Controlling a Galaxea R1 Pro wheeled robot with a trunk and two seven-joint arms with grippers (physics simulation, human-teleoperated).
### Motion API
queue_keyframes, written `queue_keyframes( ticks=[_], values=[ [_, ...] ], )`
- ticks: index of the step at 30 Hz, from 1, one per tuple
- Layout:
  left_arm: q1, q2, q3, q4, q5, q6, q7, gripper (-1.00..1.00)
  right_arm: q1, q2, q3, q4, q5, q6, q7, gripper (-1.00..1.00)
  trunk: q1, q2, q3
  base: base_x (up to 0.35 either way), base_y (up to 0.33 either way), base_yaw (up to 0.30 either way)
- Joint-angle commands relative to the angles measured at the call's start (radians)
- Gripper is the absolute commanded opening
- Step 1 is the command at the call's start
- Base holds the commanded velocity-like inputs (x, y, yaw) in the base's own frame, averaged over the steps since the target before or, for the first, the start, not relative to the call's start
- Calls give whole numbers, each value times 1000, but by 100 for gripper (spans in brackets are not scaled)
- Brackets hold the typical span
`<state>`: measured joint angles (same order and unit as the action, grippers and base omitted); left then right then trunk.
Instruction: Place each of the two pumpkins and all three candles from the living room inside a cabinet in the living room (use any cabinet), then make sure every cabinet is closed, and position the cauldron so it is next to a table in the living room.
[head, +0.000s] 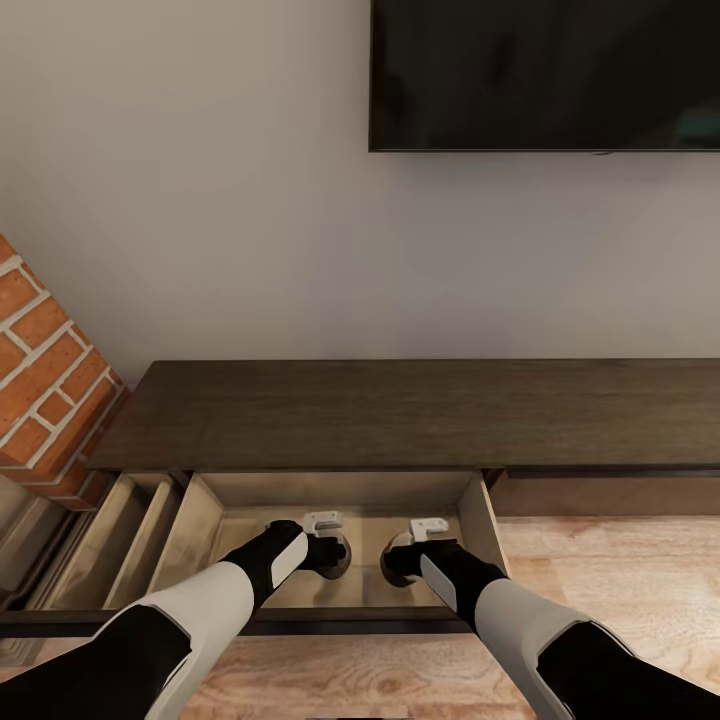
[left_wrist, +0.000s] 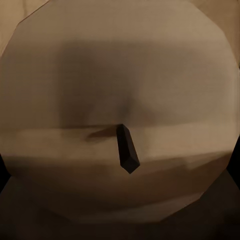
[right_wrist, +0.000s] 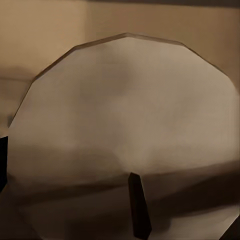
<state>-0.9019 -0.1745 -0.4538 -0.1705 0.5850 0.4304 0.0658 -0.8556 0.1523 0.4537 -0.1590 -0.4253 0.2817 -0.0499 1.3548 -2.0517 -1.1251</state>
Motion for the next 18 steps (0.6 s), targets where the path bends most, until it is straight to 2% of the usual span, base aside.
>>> queue_keyframes(
  ticks=[1, 6, 7, 18],
  values=[
    [0, 0, -5, -1, 10, 4, 6, -100, 0, 0, 8, -2, -10, 7, -5, 100, 0, 0, -1, 0, 0, 0],
    [0, 0, -5, -1, 10, 4, 6, -100, 0, 0, 8, -2, -10, 9, -5, 100, 0, 0, -1, 0, 0, 0],
    [0, 0, -5, -1, 10, 4, 6, 100, 0, 0, 8, -2, -10, 9, -5, 100, 0, 0, -1, 0, 0, 0],
    [0, 0, -5, -1, 10, 2, -32, 100, 0, 0, 14, -2, -10, 3, -5, 100, 0, 0, -1, 0, 0, 0]
  ],
)
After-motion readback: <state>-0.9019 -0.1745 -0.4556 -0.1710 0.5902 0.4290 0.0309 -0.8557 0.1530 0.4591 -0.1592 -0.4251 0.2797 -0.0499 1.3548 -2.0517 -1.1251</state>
